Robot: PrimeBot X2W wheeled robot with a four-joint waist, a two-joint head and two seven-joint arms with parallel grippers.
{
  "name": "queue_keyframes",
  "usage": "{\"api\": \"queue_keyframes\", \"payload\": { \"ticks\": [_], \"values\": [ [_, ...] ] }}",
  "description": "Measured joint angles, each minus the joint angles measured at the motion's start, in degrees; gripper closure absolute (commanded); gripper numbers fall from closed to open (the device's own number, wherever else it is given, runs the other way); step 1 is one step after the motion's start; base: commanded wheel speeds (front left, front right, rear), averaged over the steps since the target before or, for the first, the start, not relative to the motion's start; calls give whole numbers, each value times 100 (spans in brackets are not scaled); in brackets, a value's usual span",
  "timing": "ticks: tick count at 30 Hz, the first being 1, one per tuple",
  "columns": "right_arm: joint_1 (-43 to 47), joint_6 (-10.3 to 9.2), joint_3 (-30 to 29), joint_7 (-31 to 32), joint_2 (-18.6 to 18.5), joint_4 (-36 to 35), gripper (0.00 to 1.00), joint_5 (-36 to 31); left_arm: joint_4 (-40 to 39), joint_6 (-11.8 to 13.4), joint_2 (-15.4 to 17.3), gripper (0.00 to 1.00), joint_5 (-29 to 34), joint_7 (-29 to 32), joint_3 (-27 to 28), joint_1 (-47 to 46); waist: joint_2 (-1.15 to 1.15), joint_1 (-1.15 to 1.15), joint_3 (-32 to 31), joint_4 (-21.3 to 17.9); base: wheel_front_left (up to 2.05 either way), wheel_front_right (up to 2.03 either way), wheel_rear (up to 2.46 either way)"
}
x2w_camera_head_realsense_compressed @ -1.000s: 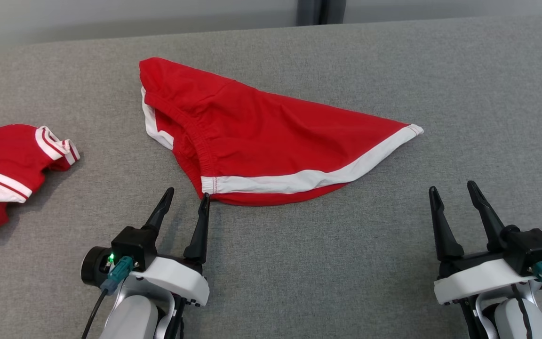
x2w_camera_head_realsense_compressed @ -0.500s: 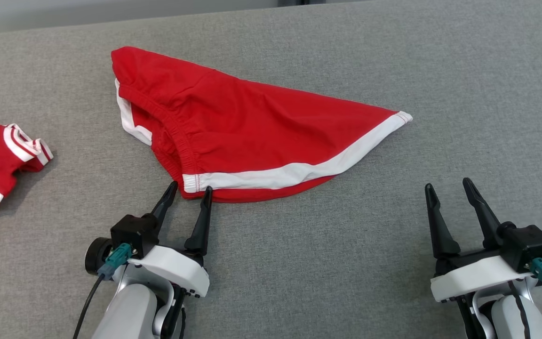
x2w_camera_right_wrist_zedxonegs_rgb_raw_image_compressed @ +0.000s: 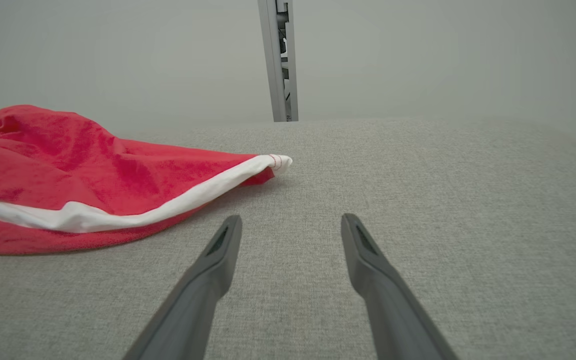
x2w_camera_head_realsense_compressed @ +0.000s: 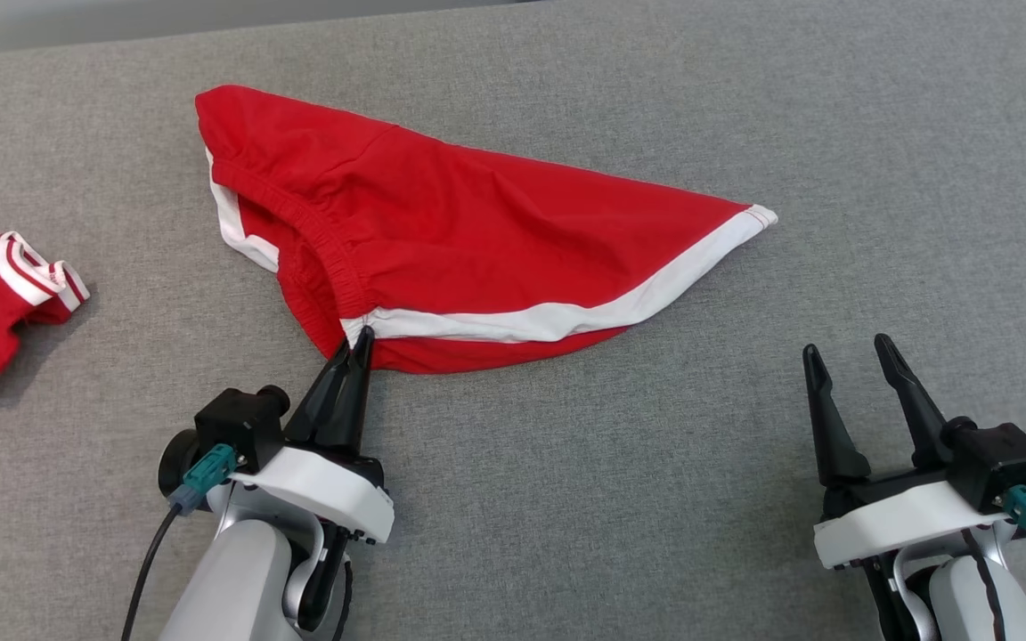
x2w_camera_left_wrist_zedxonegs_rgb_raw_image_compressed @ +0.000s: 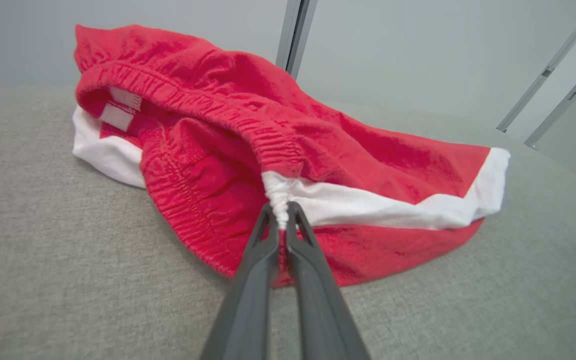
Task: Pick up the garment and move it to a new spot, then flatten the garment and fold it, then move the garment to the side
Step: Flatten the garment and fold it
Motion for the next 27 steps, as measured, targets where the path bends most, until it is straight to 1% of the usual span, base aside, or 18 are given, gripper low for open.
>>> {"api": "queue_keyframes", "payload": {
  "ticks": [7,11,14,19,27],
  "values": [
    [13,1,-62,0,0,109,0,41,-359,1,-1,100,65,0,152,201,0,0,-83,145,0,0,0],
    [34,0,-58,0,0,193,0,69,-448,116,3,100,78,0,370,533,0,0,-166,317,0,0,0],
    [32,0,44,0,-1,302,0,112,-457,181,4,100,134,0,571,717,0,0,-215,470,0,0,0],
    [-3,1,366,0,4,583,0,320,-427,141,2,100,222,0,717,781,0,0,-233,693,0,0,0],
    [-414,1,731,0,5,1043,0,477,-423,142,1,100,174,0,641,681,0,0,-101,808,0,0,0]
  ]
}}
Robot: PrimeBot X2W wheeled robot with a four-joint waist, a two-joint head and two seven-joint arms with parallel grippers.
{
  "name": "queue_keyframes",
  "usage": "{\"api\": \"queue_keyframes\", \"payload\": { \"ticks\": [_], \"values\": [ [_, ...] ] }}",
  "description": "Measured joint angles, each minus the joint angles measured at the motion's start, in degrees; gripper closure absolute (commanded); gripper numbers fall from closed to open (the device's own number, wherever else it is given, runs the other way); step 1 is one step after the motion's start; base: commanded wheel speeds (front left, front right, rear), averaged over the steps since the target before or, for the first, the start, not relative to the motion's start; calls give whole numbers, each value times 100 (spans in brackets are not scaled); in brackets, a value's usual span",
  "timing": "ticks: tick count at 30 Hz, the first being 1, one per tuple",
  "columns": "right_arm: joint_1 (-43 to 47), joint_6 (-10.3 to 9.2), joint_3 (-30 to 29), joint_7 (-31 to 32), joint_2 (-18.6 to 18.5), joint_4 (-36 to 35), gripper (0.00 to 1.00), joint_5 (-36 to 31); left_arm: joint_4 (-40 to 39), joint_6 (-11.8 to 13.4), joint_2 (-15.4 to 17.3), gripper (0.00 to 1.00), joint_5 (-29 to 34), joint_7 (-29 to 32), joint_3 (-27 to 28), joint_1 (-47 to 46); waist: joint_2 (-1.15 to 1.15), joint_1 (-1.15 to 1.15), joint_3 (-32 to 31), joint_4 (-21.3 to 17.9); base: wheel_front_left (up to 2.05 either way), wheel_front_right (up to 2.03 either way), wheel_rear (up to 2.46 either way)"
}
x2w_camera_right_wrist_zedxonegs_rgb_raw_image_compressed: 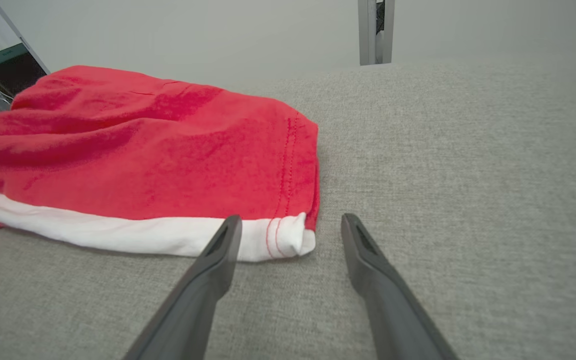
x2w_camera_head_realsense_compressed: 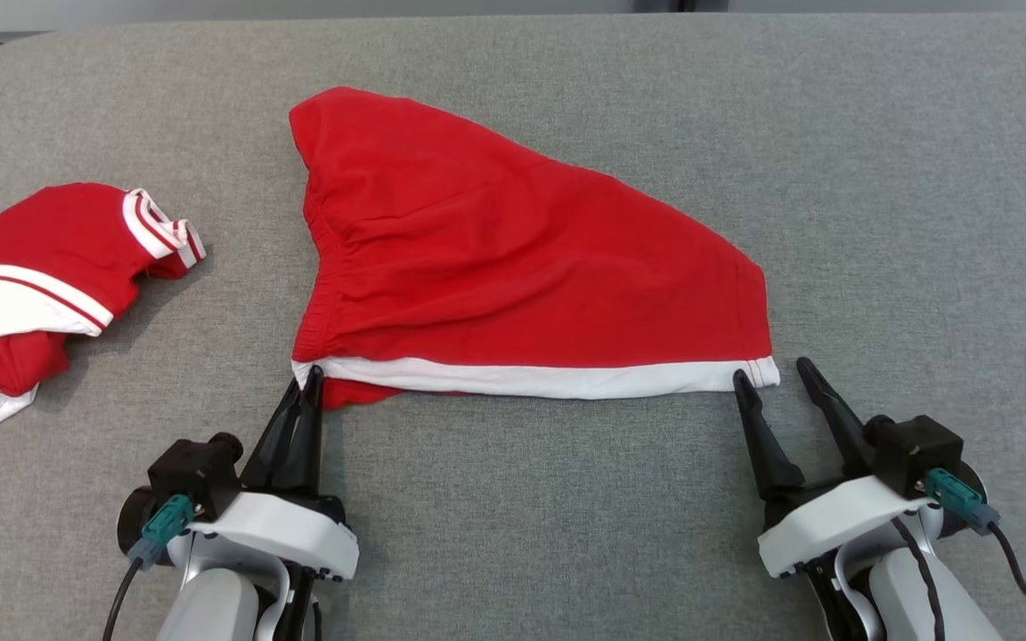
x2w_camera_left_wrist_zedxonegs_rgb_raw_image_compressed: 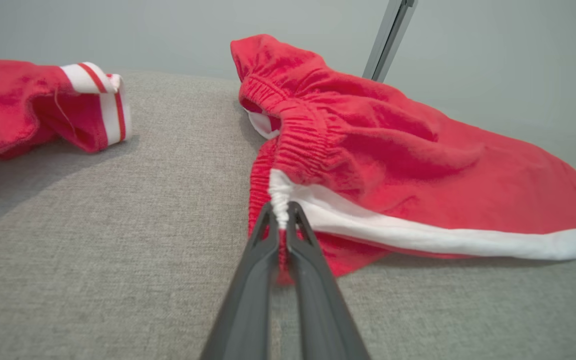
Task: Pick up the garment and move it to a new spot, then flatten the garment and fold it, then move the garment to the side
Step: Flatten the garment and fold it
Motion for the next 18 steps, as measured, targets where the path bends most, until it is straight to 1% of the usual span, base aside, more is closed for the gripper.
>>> {"api": "queue_keyframes", "payload": {
  "ticks": [1,2,3,4,5,8,9,10,11,12,18],
  "values": [
    [-39,0,33,1,0,31,0,2,-1,0,1,100,-16,0,-20,-30,0,0,15,6,0,0,0],
    [-93,0,71,0,-1,75,9,27,-4,0,1,100,-41,0,-65,-65,0,0,39,17,0,0,0],
    [-107,-1,91,1,-3,86,9,41,-3,0,1,100,-40,0,-85,-69,0,0,48,20,0,0,0],
    [-113,0,107,0,-3,97,42,47,-4,7,1,100,-40,0,-99,-71,0,0,57,22,0,0,0],
    [-113,-1,116,0,-1,109,55,55,-10,18,1,100,-40,0,-108,-76,0,0,66,22,0,0,0],
    [-110,0,109,0,-3,167,69,54,-18,19,1,100,-37,0,-122,-103,0,0,82,17,0,0,0],
    [-109,0,105,0,-2,188,80,53,-16,19,0,100,-35,0,-125,-109,0,0,87,17,0,0,0],
    [-109,0,98,0,-1,212,85,48,-13,19,1,100,-31,0,-122,-112,0,0,89,15,0,0,0],
    [-109,0,90,0,-2,231,94,48,-10,19,1,100,-30,0,-121,-112,0,0,92,14,0,0,0],
    [-110,0,93,0,-3,246,100,54,-8,19,1,100,-30,0,-120,-112,0,0,95,13,0,0,0],
    [-124,0,16,0,2,171,100,196,-108,18,-1,100,115,0,-54,-166,0,0,23,-4,0,0,0]
  ]
}}
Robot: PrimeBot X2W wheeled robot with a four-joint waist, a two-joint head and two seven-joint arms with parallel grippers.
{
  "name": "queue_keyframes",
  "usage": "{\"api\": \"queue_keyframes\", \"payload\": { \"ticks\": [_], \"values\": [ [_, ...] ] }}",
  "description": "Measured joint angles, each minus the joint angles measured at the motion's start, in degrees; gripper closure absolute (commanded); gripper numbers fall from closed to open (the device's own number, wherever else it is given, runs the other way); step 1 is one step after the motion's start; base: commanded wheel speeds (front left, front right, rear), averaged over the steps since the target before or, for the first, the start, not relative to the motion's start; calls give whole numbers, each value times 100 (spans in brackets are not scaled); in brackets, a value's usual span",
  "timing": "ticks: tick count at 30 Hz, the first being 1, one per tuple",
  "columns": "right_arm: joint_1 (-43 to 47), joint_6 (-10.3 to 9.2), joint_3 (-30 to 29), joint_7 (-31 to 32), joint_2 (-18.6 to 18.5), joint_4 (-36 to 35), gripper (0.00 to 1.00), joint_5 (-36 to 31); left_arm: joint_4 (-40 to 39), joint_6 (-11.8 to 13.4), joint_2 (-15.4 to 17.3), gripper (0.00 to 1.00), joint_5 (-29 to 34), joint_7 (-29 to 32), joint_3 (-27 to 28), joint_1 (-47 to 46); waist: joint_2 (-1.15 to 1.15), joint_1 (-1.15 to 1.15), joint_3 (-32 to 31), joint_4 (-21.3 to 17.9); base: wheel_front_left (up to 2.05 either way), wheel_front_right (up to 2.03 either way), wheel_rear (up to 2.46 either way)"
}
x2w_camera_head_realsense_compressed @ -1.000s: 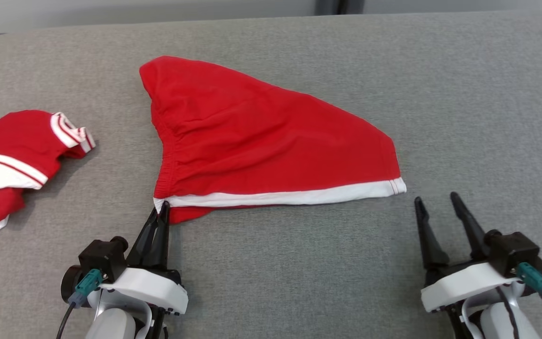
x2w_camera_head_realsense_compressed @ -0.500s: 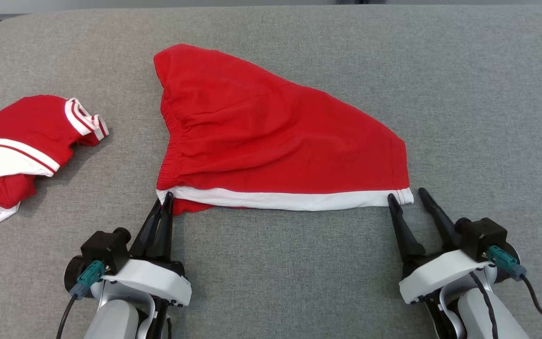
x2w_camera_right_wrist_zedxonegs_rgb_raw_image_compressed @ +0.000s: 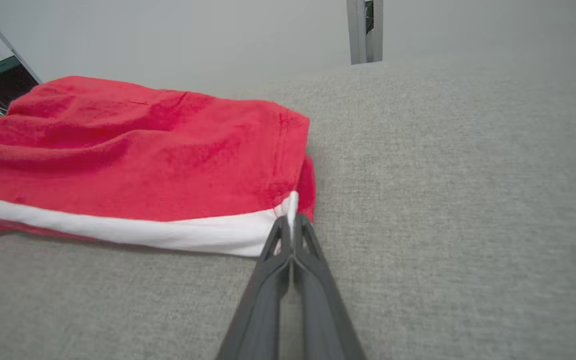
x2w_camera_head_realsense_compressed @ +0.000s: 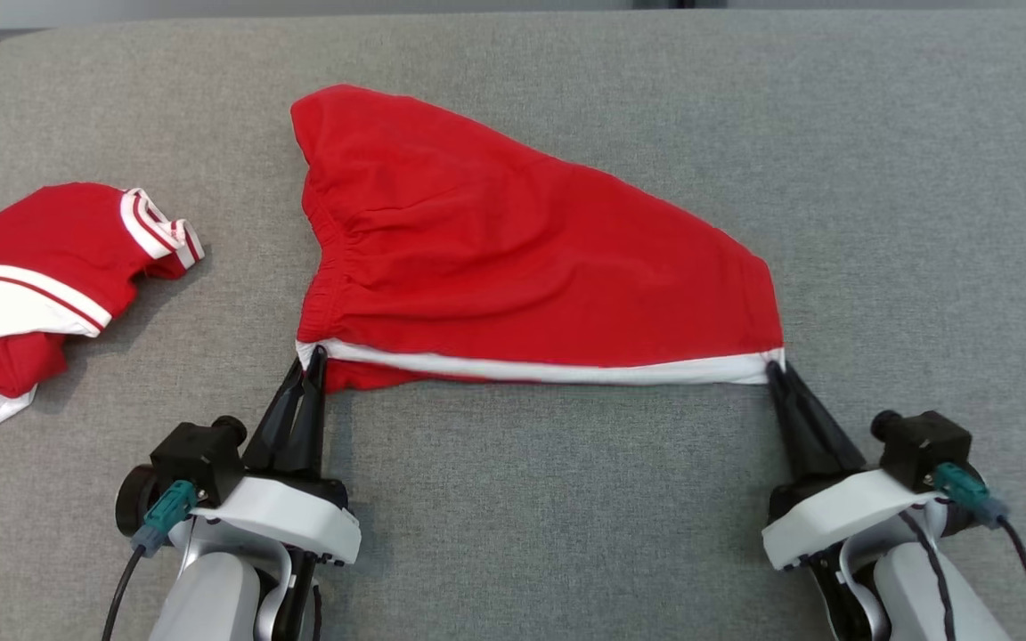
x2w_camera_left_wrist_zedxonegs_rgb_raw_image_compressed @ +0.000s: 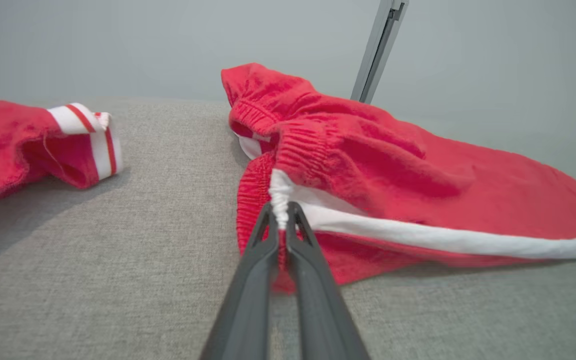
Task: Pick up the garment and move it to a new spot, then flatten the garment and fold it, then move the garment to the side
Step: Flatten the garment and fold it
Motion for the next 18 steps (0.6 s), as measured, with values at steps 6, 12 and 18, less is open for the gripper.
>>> {"api": "queue_keyframes", "payload": {
  "ticks": [6,12,18],
  "values": [
    [-165,0,-216,0,-2,-760,100,297,-393,-154,5,100,466,1,137,-234,0,0,-346,-54,0,0,0],
    [-631,0,-386,1,-7,-1346,100,489,-717,-282,450,100,811,0,137,-850,0,0,-852,-167,0,0,0],
    [-1148,0,-415,0,-43,-1423,100,478,-681,-321,920,100,781,0,-157,-1572,0,0,-1351,-286,0,0,0]
  ]
}}
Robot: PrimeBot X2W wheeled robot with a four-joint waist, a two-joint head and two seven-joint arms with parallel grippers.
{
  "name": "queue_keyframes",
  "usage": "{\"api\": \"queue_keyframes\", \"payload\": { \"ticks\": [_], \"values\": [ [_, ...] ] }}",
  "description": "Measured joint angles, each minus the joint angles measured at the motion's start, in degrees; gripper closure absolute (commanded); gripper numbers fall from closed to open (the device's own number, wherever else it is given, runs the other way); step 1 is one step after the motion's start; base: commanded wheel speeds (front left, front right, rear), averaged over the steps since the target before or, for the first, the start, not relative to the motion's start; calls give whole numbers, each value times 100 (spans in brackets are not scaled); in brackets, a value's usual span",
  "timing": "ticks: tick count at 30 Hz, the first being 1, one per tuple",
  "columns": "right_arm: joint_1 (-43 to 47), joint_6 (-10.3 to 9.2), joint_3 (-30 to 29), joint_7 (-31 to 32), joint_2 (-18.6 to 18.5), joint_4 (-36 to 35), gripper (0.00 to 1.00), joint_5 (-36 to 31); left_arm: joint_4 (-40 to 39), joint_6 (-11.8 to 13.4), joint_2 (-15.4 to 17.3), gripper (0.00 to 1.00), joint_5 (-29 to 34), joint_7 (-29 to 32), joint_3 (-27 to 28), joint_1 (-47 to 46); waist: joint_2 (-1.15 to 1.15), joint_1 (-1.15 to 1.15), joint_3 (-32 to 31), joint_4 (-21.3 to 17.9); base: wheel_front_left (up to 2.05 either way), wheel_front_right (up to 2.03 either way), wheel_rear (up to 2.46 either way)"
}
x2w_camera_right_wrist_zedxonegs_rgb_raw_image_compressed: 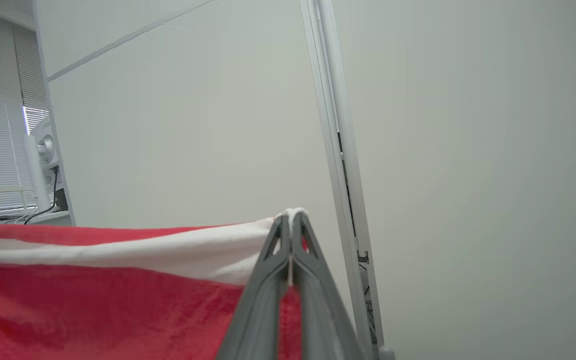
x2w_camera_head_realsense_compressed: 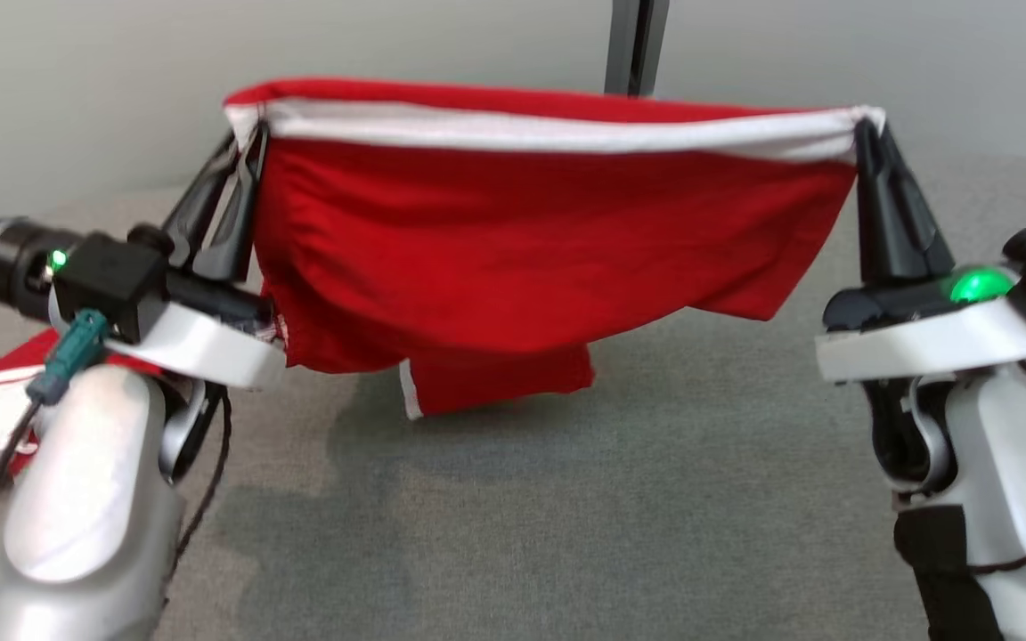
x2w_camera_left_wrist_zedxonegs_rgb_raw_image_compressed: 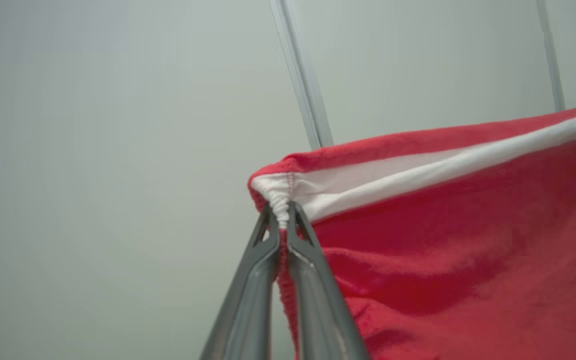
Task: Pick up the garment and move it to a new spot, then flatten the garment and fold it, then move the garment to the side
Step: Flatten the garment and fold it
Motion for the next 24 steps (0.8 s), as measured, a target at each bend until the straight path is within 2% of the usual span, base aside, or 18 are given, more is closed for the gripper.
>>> {"api": "queue_keyframes", "payload": {
  "ticks": [5,10,15,20,24],
  "values": [
    [-518,0,-1,0,-188,74,100,82,226,-1,399,100,-355,-1,-525,-744,0,0,-405,-111,0,0,0],
    [-1137,0,126,0,-510,294,100,52,532,-2,657,100,-628,144,-950,-1534,0,0,-418,-200,0,0,0],
    [-1901,0,343,0,-700,771,100,-21,1011,-2,721,100,-881,330,-1347,-2243,0,0,-48,-206,0,0,0],
    [-2799,0,610,0,-758,1401,100,-166,1628,-2,589,100,-1020,334,-1800,-3062,0,0,545,-223,0,0,0],
    [-3741,0,342,0,-736,1683,100,-323,2140,-3,474,100,-961,134,-1840,-4099,0,0,1106,-240,0,0,0]
  ]
}}
